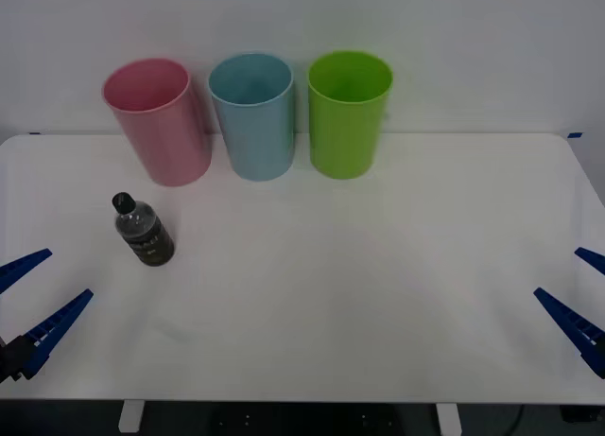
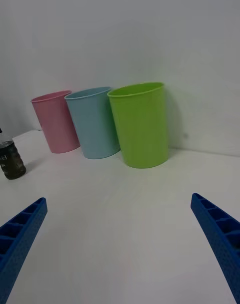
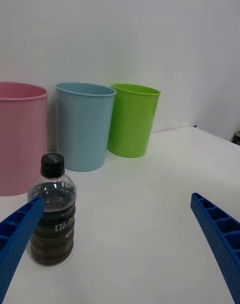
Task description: Grasp the object on the table and drop it into the matching bin: aluminum can to the light blue bin, PET bottle to the pink bin.
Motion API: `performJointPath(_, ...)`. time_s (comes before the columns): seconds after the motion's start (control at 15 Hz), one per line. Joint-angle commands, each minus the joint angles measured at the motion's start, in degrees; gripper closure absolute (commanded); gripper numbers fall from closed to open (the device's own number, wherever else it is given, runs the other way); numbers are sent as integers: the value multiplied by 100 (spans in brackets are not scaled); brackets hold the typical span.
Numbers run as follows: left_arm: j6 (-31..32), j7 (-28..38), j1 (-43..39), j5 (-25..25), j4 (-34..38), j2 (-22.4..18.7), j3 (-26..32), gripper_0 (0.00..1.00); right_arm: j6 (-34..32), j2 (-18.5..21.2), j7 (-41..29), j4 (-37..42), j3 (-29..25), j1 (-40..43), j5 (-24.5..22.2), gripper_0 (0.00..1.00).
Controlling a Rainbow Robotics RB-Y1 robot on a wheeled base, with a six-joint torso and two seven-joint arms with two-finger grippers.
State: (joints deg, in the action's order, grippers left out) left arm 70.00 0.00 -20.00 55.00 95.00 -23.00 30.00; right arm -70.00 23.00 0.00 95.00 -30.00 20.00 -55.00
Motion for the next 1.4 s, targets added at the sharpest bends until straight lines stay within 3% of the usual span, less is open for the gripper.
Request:
performJointPath(0.07,0,0,0,0,0,0,0,0,0,0,0,0,0,0,0,0)
performJointPath(0.2,-57,9,58,-42,-148,155,32,0,0,0,0,0,0,0,0,0)
performJointPath(0.67,-347,-44,119,-130,-509,-29,50,0,0,0,0,0,0,0,0,0)
performJointPath(1.07,-795,-220,84,204,-720,-20,-91,0,0,0,0,0,0,0,0,0)
performJointPath(1.4,-1542,-686,-4,529,-729,-20,-311,0,0,0,0,0,0,0,0,0)
